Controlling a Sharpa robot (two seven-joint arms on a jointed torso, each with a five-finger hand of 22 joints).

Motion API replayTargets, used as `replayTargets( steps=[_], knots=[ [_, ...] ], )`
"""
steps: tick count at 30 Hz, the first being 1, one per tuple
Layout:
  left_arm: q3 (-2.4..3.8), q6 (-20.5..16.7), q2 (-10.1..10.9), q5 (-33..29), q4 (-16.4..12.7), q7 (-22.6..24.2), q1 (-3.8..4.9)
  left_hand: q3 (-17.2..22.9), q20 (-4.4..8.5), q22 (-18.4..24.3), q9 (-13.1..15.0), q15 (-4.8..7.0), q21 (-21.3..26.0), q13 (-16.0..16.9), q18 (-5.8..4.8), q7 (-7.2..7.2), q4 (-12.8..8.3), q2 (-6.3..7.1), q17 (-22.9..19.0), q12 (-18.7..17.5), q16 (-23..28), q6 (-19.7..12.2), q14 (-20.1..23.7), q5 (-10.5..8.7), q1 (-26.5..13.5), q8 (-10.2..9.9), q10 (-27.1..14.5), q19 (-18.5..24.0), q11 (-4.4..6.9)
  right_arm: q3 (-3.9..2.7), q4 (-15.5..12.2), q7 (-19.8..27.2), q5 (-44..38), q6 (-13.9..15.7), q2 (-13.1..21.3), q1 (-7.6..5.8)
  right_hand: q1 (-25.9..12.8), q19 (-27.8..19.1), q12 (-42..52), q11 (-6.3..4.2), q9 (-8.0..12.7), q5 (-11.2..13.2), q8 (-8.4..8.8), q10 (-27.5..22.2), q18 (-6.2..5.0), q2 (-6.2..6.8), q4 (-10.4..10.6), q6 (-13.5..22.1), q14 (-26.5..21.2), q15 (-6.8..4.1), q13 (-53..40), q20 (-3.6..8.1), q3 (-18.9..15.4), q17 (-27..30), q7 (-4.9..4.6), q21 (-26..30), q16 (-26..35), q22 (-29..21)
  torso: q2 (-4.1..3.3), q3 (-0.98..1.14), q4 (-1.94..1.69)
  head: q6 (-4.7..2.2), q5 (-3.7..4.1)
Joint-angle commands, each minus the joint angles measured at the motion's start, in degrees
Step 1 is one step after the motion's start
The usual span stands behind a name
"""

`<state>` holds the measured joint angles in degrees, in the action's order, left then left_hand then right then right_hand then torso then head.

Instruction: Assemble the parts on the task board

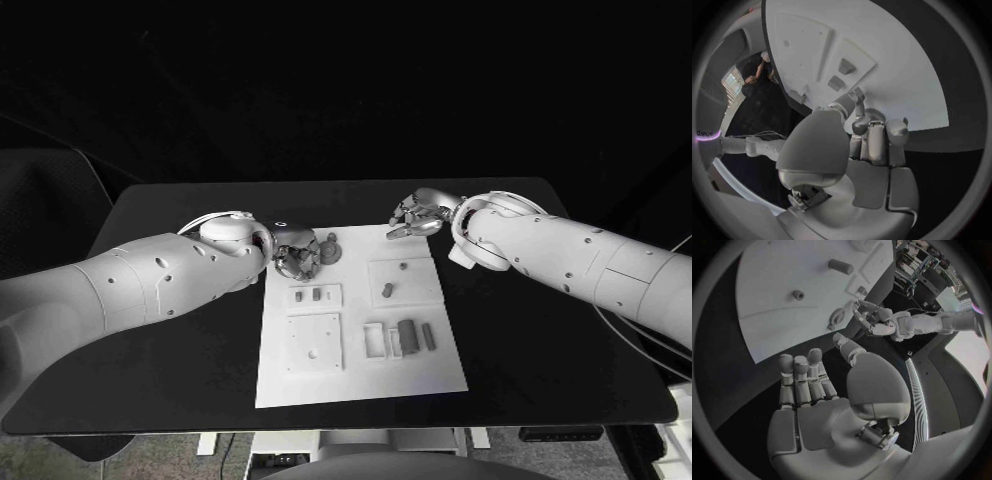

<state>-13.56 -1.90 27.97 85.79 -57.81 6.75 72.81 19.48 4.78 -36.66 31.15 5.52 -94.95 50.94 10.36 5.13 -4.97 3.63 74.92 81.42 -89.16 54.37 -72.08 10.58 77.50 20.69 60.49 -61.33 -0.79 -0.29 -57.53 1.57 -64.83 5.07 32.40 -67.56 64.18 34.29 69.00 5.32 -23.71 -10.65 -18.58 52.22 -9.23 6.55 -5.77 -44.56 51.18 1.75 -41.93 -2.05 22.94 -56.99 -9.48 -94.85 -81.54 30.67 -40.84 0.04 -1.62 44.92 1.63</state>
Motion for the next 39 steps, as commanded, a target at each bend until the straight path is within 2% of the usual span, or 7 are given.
replayTargets(
  steps=[1, 17, 39],
  knots=[
    [0.01, 0.7, -0.2, 0.0, 0.0, 0.4, 0.01, 0.3, 0.09, -0.1, 0.1, 0.25, -7.8, -0.1, 3.75, 1.94, 0.0, -0.58, 0.9, 0.3, -0.4, 2.2, 0.2, 0.03, 0.0, 0.2, 0.1, -0.5, 0.10, -0.01, -0.1, 0.4, -0.1, -0.5, 0.0, 0.00, -0.5, 0.1, 0.2, -0.04, 0.1, -0.4, -0.11, -0.2, 0.26, 0.02, 0.1, 0.3, 0.0, -0.13, 0.1, -0.06, 0.3, 0.1, -0.25, -0.9, -0.4, -0.1, -0.01, 0.04, -0.01, 0.00, 0.07],
    [0.00, 1.9, -0.5, 0.0, 0.6, 0.3, -0.07, 0.3, 0.09, -0.1, 0.1, 0.25, -7.8, -0.1, 3.76, 1.96, 0.0, -0.60, 0.9, 0.3, -0.4, 2.2, 0.2, 0.03, 0.0, 0.2, 0.1, -0.5, 0.11, -0.01, 0.0, 0.4, -0.1, -0.6, 0.0, 0.00, -0.5, 0.1, 0.2, -0.04, 0.1, -0.4, -0.11, -0.2, 0.26, 0.02, 0.1, 0.3, 0.0, -0.13, 0.1, -0.06, 0.3, 0.1, -0.25, -0.9, -0.4, -0.1, 0.01, -0.06, -0.01, 0.22, 0.15],
    [0.00, 2.1, -0.1, 0.0, 0.2, 0.4, -0.07, 0.4, 0.08, -0.2, 0.1, 0.25, -7.8, -0.1, 3.77, 1.99, 0.0, -0.63, 0.8, 0.3, -0.4, 2.3, 0.3, 0.02, -0.1, 0.2, 0.1, -0.4, 0.11, -0.01, 0.1, 0.4, -0.1, -0.6, -0.1, 0.00, -0.5, 0.1, 0.2, -0.04, 0.1, -0.4, -0.11, -0.2, 0.26, 0.03, 0.1, 0.3, 0.0, -0.14, 0.1, -0.06, 0.3, 0.1, -0.25, -0.9, -0.4, -0.1, 0.00, -0.01, -0.03, 0.30, 0.10]
  ],
)
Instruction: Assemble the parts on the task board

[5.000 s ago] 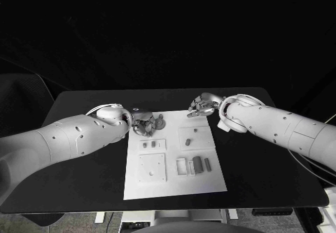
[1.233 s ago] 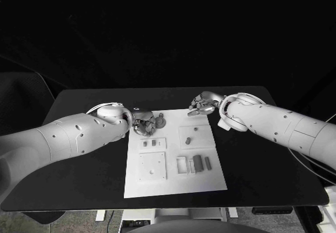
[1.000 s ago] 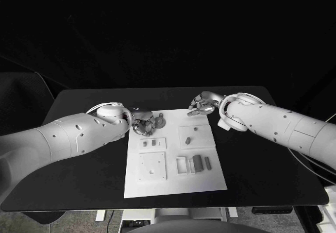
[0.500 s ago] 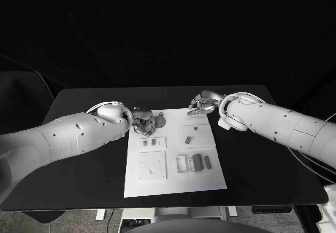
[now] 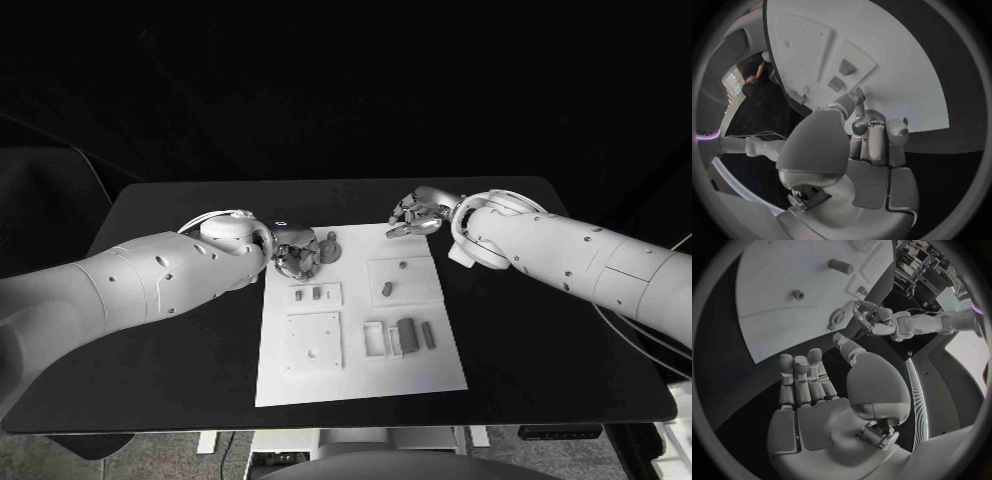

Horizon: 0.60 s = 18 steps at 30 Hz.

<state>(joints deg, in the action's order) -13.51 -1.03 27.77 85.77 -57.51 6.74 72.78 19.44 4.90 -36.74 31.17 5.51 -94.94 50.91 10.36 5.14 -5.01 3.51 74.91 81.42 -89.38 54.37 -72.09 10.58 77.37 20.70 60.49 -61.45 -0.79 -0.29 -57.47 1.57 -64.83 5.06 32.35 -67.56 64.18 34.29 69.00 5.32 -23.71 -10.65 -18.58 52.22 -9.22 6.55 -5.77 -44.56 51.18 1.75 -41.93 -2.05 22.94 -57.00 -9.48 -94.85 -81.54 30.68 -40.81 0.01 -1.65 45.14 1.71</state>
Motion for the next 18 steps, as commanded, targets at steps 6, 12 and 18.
replayTargets(
  steps=[6, 12, 18],
  knots=[
    [-0.04, 1.0, 0.2, 0.0, 0.0, 0.3, -0.05, 0.5, -0.04, -0.1, 0.1, 0.26, -7.8, -0.1, 3.76, 1.99, 0.0, -0.52, 0.8, 0.3, -0.2, 2.3, 0.3, 0.02, 0.0, 0.2, 0.1, -0.3, 0.11, -0.01, 0.0, 0.4, -0.1, -0.5, -0.1, 0.00, -0.5, 0.1, 0.2, -0.04, 0.1, -0.4, -0.12, -0.2, 0.26, 0.03, 0.1, 0.3, 0.0, -0.14, 0.1, -0.06, 0.3, 0.1, -0.25, -0.9, -0.4, -0.1, -0.01, 0.03, 0.02, 0.07, -0.03],
    [-0.04, 1.2, 0.4, 0.0, 0.1, 0.3, -0.05, 0.5, -0.04, -0.1, 0.1, 0.26, -7.8, -0.1, 3.77, 2.00, 0.0, -0.52, 0.8, 0.3, -0.2, 2.4, 0.3, 0.02, 0.0, 0.2, 0.1, -0.3, 0.11, -0.01, 0.0, 0.4, -0.1, -0.5, -0.1, 0.00, -0.5, 0.1, 0.3, -0.04, 0.1, -0.4, -0.12, -0.2, 0.25, 0.04, 0.1, 0.3, 0.0, -0.14, 0.1, -0.06, 0.4, 0.1, -0.25, -0.9, -0.4, -0.1, -0.03, 0.04, 0.00, 0.14, -0.02],
    [-0.04, 1.1, 0.3, 0.0, 0.2, 0.3, -0.06, 0.5, -0.04, -0.1, 0.1, 0.26, -7.8, -0.1, 3.77, 2.01, 0.0, -0.53, 0.8, 0.3, -0.2, 2.4, 0.3, 0.02, 0.0, 0.2, 0.1, -0.3, 0.11, -0.01, 0.0, 0.4, -0.1, -0.5, -0.1, 0.00, -0.5, 0.1, 0.3, -0.04, 0.1, -0.4, -0.12, -0.2, 0.25, 0.04, 0.1, 0.3, 0.0, -0.14, 0.1, -0.06, 0.4, 0.1, -0.25, -0.9, -0.4, -0.1, -0.02, 0.03, 0.02, 0.13, 0.12]
  ],
)
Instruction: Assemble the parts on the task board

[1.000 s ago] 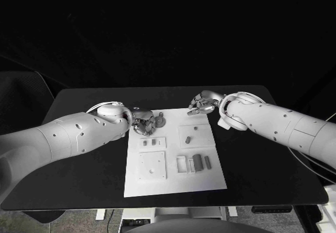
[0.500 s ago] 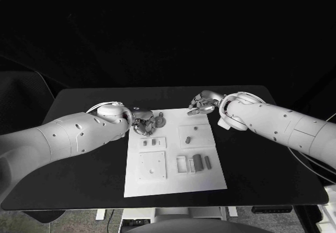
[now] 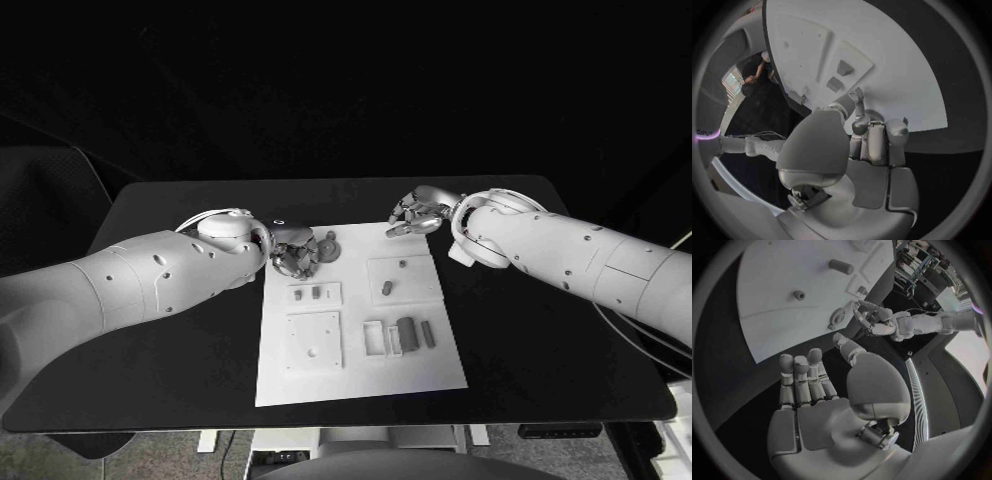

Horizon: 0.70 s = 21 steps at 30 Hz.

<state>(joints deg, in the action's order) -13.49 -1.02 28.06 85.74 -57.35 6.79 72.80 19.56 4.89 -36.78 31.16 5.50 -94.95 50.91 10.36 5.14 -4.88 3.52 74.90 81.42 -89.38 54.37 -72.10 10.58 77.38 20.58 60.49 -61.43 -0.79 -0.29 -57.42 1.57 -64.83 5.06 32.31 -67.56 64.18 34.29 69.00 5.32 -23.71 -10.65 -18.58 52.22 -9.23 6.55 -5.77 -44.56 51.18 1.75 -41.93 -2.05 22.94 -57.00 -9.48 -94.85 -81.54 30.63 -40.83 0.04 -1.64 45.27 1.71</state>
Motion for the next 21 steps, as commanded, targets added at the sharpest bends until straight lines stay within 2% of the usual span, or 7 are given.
replayTargets(
  steps=[1, 21],
  knots=[
    [-0.06, 1.0, 0.0, 0.0, 0.1, 0.3, -0.08, 0.4, -0.03, -0.1, 0.1, 0.27, -7.8, -0.1, 3.77, 2.01, -0.1, -0.54, 0.8, 0.3, -0.2, 2.4, 0.3, 0.02, 0.0, 0.3, 0.1, -0.3, 0.11, -0.01, 0.0, 0.4, -0.1, -0.5, -0.1, 0.00, -0.5, 0.1, 0.3, -0.04, 0.1, -0.4, -0.12, -0.2, 0.26, 0.04, 0.1, 0.3, 0.0, -0.14, 0.1, -0.06, 0.4, 0.1, -0.25, -0.9, -0.4, -0.1, -0.01, 0.00, 0.01, 0.02, 0.11],
    [-0.06, 2.0, -0.5, -0.1, 0.3, 0.3, -0.17, 0.4, -0.04, -0.1, 0.1, 0.27, -7.8, -0.1, 3.77, 2.02, -0.1, -0.53, 0.8, 0.3, -0.2, 2.4, 0.3, 0.01, 0.0, 0.3, 0.1, -0.3, 0.11, -0.01, -0.1, 0.3, -0.1, -0.4, 0.0, 0.00, -0.5, 0.1, 0.3, -0.04, 0.1, -0.4, -0.12, -0.2, 0.26, 0.03, 0.1, 0.3, 0.0, -0.14, 0.1, -0.06, 0.4, 0.1, -0.25, -0.9, -0.4, -0.1, -0.01, 0.03, 0.02, 0.17, 0.07]
  ],
)
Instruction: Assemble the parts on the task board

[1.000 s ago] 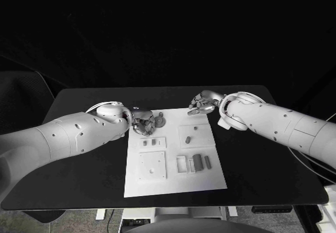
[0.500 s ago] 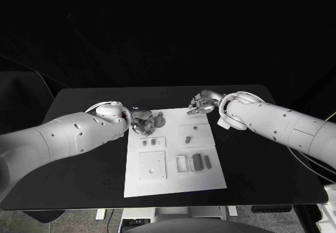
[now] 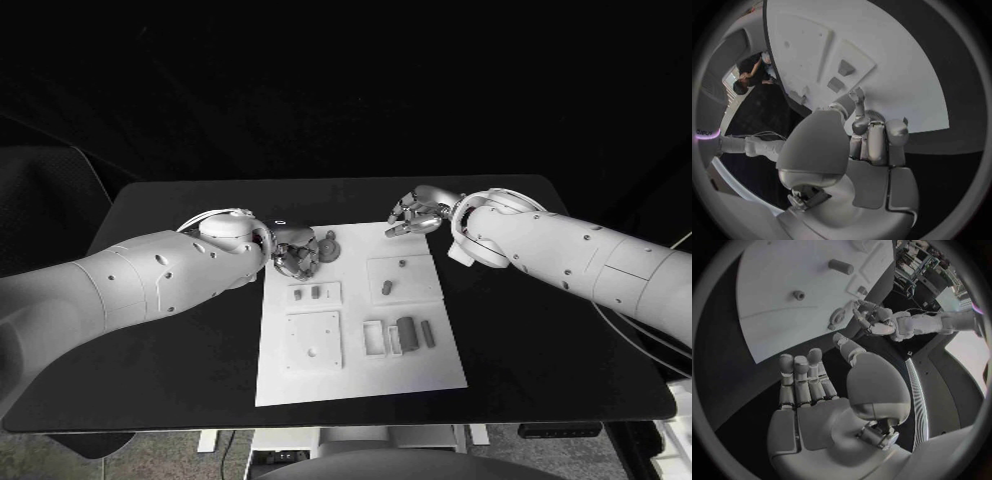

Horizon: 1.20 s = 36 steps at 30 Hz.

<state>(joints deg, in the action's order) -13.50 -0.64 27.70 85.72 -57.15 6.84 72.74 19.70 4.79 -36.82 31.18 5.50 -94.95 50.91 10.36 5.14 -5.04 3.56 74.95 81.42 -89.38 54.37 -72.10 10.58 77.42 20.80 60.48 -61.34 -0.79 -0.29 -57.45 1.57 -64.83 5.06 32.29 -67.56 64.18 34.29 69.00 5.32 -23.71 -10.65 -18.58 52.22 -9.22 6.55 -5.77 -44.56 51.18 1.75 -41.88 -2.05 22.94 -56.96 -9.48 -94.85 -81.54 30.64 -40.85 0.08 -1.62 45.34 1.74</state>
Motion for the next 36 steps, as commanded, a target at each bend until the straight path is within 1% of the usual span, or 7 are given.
replayTargets(
  steps=[1, 4, 7, 17, 24, 29, 36],
  knots=[
    [-0.05, 1.7, -0.1, -0.1, 0.1, 0.2, -0.11, 0.3, 0.06, -0.1, 0.0, 0.27, -7.8, -0.1, 3.77, 2.01, 0.1, -0.56, 0.8, 0.3, -0.2, 2.4, 0.3, 0.01, -0.1, 0.1, 0.1, -0.4, 0.11, -0.01, -0.1, 0.3, -0.1, -0.4, 0.0, 0.00, -0.5, 0.1, 0.3, -0.04, 0.1, -0.4, -0.12, -0.2, 0.26, 0.03, 0.1, 0.3, 0.0, -0.14, 0.1, -0.06, 0.4, 0.1, -0.25, -0.9, -0.4, -0.1, 0.00, -0.02, 0.01, 0.10, 0.03],
    [-0.05, 1.5, -0.2, -0.1, 0.3, -0.1, -0.12, 0.2, 0.04, -0.1, 0.0, 0.26, -7.8, -0.1, 3.77, 1.97, 0.0, -0.34, 0.7, 0.3, -0.2, 2.3, 0.4, -0.03, -0.2, 0.0, 0.0, -0.4, 0.10, -0.01, -0.1, 0.3, -0.1, -0.4, 0.0, 0.00, -0.5, 0.1, 0.3, -0.04, 0.1, -0.4, -0.12, -0.2, 0.25, 0.04, 0.1, 0.3, 0.0, -0.14, 0.1, -0.06, 0.4, 0.1, -0.25, -0.9, -0.4, -0.1, -0.01, -0.04, 0.00, 0.13, 0.04],
    [-0.05, 1.6, -0.3, -0.1, 0.5, -0.3, -0.17, 0.2, 0.00, -0.3, -0.3, 0.25, -7.8, -0.2, 3.79, 1.68, -0.2, 0.54, 0.6, 0.3, -0.3, 1.3, 0.5, -0.05, -0.5, -0.7, 0.0, -0.3, 0.06, -0.01, -0.1, 0.3, -0.1, -0.4, 0.0, 0.00, -0.5, 0.1, 0.3, -0.04, 0.1, -0.4, -0.12, -0.2, 0.25, 0.04, 0.1, 0.3, 0.0, -0.14, 0.1, -0.06, 0.4, 0.1, -0.25, -0.9, -0.4, -0.1, -0.02, -0.06, 0.01, 0.12, 0.05],
    [-0.05, 0.7, 0.1, -0.1, 0.4, -0.3, -0.19, 0.2, -0.03, -0.5, -0.7, 0.26, -7.7, -0.3, 3.85, 1.30, -0.6, 1.60, 0.4, 0.4, -0.5, -0.3, 0.5, -0.08, -0.6, -1.6, 0.1, -0.3, 0.04, -0.01, 0.0, 0.3, -0.1, -0.5, 0.0, 0.00, -0.6, 0.1, 0.3, -0.04, 0.1, -0.4, -0.12, -0.2, 0.25, 0.04, 0.1, 0.3, 0.0, -0.14, 0.1, -0.06, 0.4, 0.1, -0.25, -0.9, -0.4, -0.1, 0.03, -0.06, -0.04, 0.16, 0.04],
    [-0.05, 0.7, 0.1, -0.1, 0.4, -0.3, -0.21, 0.2, -0.03, -0.6, -0.7, 0.26, -7.7, -0.3, 3.86, 1.24, -0.7, 1.83, 0.4, 0.4, -0.5, -0.6, 0.5, -0.08, -0.6, -1.8, 0.1, -0.3, 0.05, -0.01, 0.0, 0.3, -0.1, -0.5, 0.1, 0.00, -0.6, 0.1, 0.3, -0.04, 0.1, -0.4, -0.12, -0.2, 0.25, 0.05, 0.1, 0.3, 0.0, -0.14, 0.1, -0.06, 0.4, 0.1, -0.25, -0.9, -0.4, -0.1, 0.02, -0.07, -0.01, 0.16, 0.04],
    [-0.05, 0.4, 0.2, -0.2, 0.3, -0.2, -0.22, 0.2, -0.03, -0.6, -0.7, 0.27, -7.7, -0.3, 3.87, 1.23, -0.7, 1.87, 0.4, 0.4, -0.5, -0.6, 0.5, -0.08, -0.6, -1.8, 0.2, -0.3, 0.05, -0.01, -0.1, 0.3, -0.1, -0.5, 0.0, 0.00, -0.6, 0.1, 0.3, -0.04, 0.1, -0.4, -0.12, -0.2, 0.25, 0.05, 0.1, 0.3, 0.0, -0.14, 0.1, -0.06, 0.4, 0.1, -0.25, -0.9, -0.4, -0.1, 0.01, 0.01, -0.06, 0.12, 0.01],
    [-0.05, 0.2, 0.4, -0.2, 0.2, -0.2, -0.26, 0.2, -0.04, -0.6, -0.7, 0.27, -7.7, -0.3, 3.87, 1.21, -0.7, 1.91, 0.4, 0.4, -0.5, -0.7, 0.5, -0.08, -0.6, -1.8, 0.2, -0.3, 0.05, -0.01, 0.0, 0.3, -0.1, -0.5, 0.0, 0.00, -0.6, 0.1, 0.3, -0.04, 0.1, -0.4, -0.12, -0.2, 0.25, 0.05, 0.1, 0.3, 0.0, -0.15, 0.1, -0.05, 0.4, 0.1, -0.25, -0.9, -0.4, -0.1, 0.01, 0.01, 0.02, 0.14, -0.01]
  ],
)
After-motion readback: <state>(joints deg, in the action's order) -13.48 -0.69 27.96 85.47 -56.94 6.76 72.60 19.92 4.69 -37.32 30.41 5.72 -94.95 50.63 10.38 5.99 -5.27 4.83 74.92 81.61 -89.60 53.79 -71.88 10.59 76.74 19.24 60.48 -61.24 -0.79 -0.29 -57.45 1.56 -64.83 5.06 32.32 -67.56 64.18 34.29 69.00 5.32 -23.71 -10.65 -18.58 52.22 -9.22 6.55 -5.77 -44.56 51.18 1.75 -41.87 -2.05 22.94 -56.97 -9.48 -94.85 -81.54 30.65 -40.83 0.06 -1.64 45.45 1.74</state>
